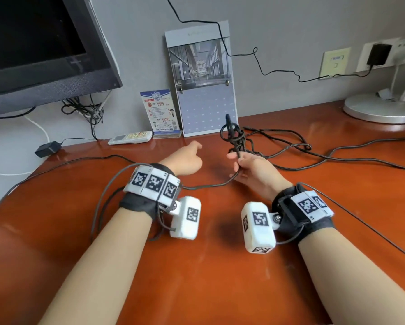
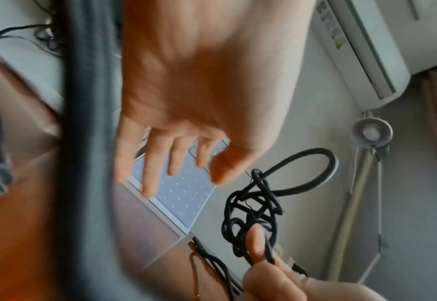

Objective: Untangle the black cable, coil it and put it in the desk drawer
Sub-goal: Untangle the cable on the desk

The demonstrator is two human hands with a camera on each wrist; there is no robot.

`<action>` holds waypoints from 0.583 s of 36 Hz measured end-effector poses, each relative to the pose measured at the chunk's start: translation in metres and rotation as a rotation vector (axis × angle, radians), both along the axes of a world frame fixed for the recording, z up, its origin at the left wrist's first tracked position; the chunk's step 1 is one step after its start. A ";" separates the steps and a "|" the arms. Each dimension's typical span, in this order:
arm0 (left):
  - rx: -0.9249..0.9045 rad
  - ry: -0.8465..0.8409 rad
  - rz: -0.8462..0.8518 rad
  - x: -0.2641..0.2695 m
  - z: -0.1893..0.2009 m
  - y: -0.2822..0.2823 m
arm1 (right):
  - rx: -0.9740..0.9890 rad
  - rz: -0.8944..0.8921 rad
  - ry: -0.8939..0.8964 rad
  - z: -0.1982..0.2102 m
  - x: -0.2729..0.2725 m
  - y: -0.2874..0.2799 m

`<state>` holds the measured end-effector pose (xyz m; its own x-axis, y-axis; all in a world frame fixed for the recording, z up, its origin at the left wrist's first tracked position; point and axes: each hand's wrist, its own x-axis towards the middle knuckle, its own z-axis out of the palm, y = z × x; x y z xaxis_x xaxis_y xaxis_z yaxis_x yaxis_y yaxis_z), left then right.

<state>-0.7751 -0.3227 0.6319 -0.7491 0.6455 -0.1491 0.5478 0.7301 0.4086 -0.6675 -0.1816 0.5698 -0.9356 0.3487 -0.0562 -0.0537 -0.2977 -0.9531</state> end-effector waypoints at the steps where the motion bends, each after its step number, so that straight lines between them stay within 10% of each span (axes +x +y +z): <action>1: 0.104 -0.049 0.035 0.000 -0.002 0.003 | -0.006 0.015 0.003 0.000 0.000 0.000; 8: 0.697 -0.427 0.094 0.018 -0.016 0.024 | 0.011 0.097 -0.067 -0.001 0.001 0.001; 21: 1.013 -0.578 0.293 0.015 -0.061 0.031 | 0.088 -0.039 -0.098 -0.002 -0.008 -0.008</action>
